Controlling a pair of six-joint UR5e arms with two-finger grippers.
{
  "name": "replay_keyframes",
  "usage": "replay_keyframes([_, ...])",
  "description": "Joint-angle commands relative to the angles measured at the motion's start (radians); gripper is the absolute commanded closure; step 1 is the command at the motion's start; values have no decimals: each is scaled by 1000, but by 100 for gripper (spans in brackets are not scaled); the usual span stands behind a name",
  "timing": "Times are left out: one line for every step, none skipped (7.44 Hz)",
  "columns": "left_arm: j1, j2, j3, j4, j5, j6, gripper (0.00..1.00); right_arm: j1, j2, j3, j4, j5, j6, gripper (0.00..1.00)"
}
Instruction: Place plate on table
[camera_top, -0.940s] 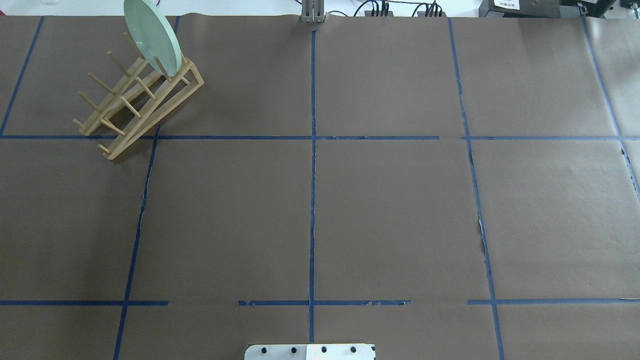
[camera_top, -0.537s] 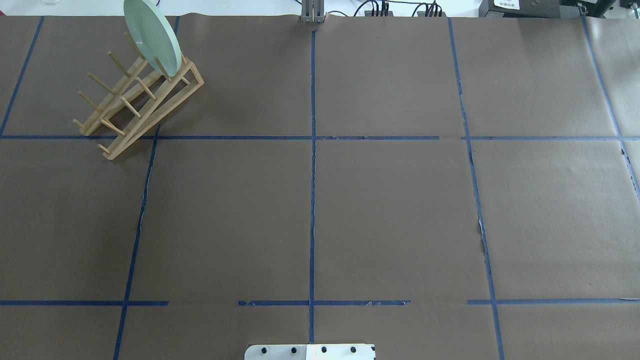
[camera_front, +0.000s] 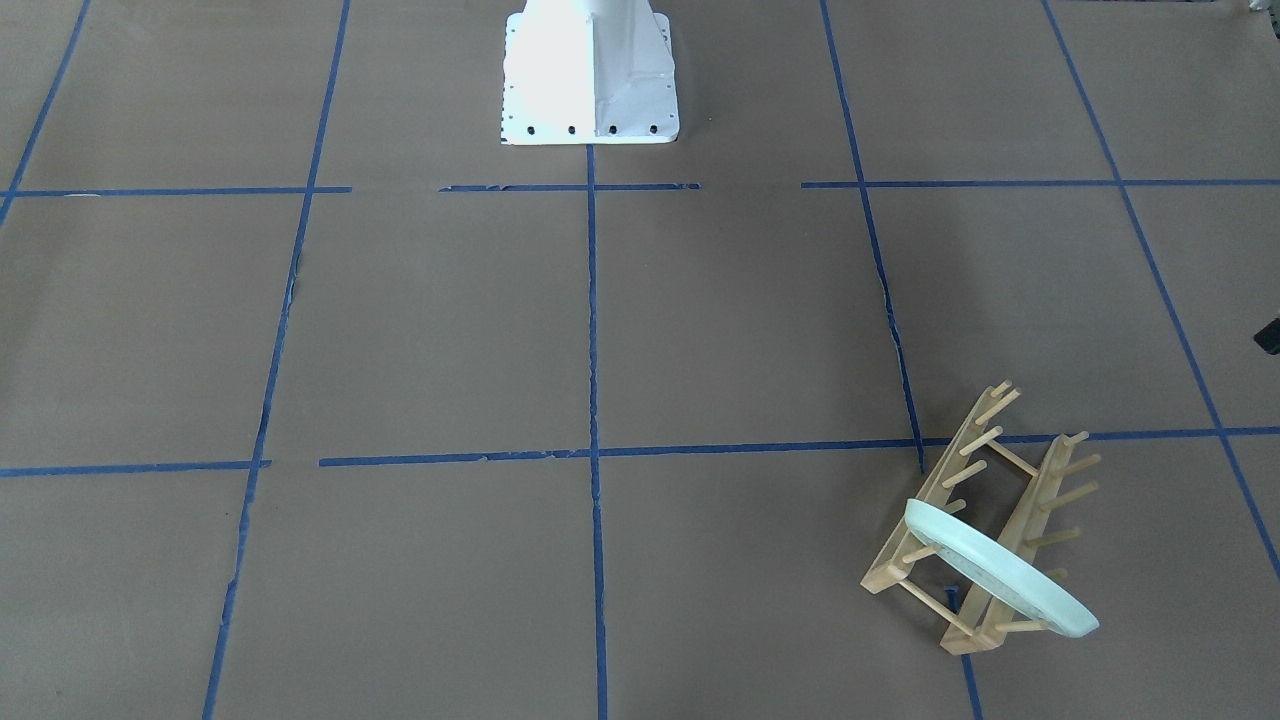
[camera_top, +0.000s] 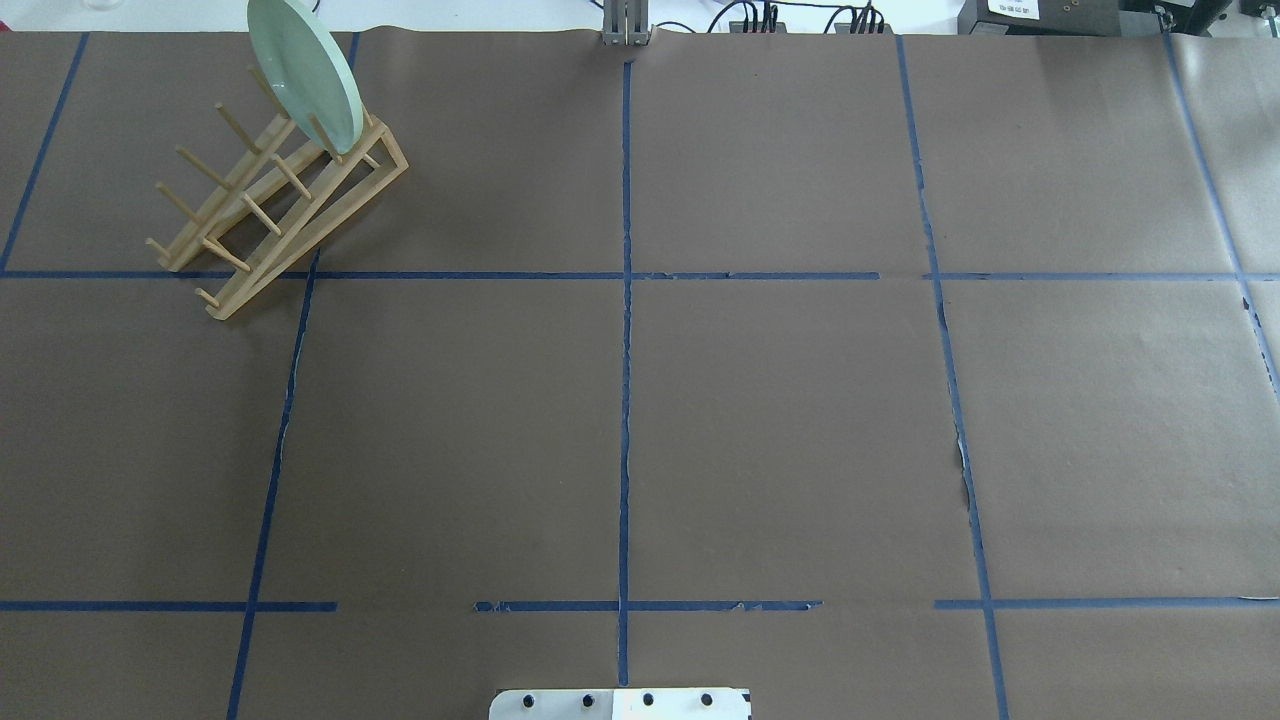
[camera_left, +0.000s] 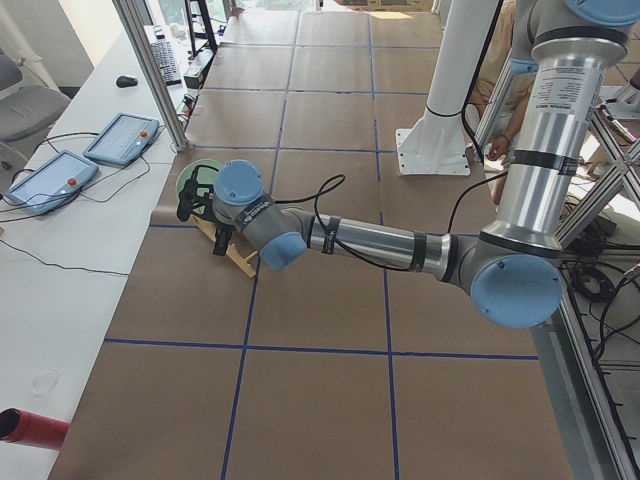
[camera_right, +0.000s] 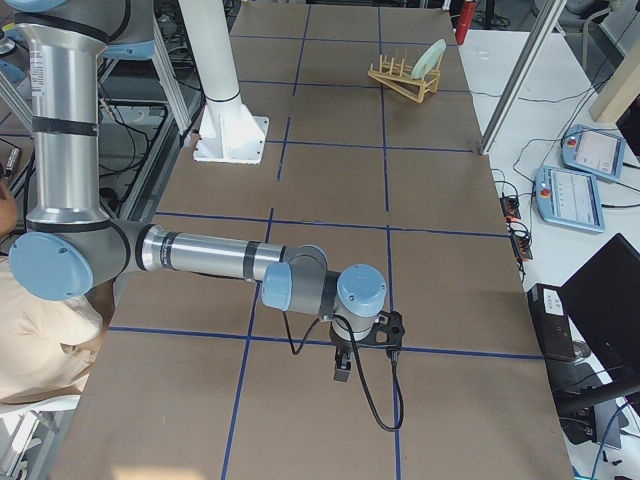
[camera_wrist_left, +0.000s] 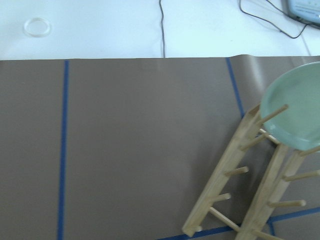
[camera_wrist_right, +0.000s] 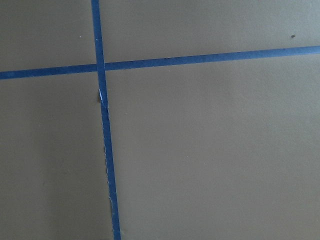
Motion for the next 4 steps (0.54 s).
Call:
replay_keyframes([111, -114, 5, -102, 98, -610, 0, 0, 0, 0, 0, 0, 0, 0])
replay_keyframes([232, -144, 13, -169, 214, -808, 0, 0, 0, 1, 0, 0, 0, 0])
replay_keyframes([279, -181, 63, -258, 335, -973, 0, 0, 0, 1, 0, 0, 0, 0])
replay_keyframes([282, -210, 123, -346, 402, -1164, 4, 0, 0, 0, 0, 0, 0, 0])
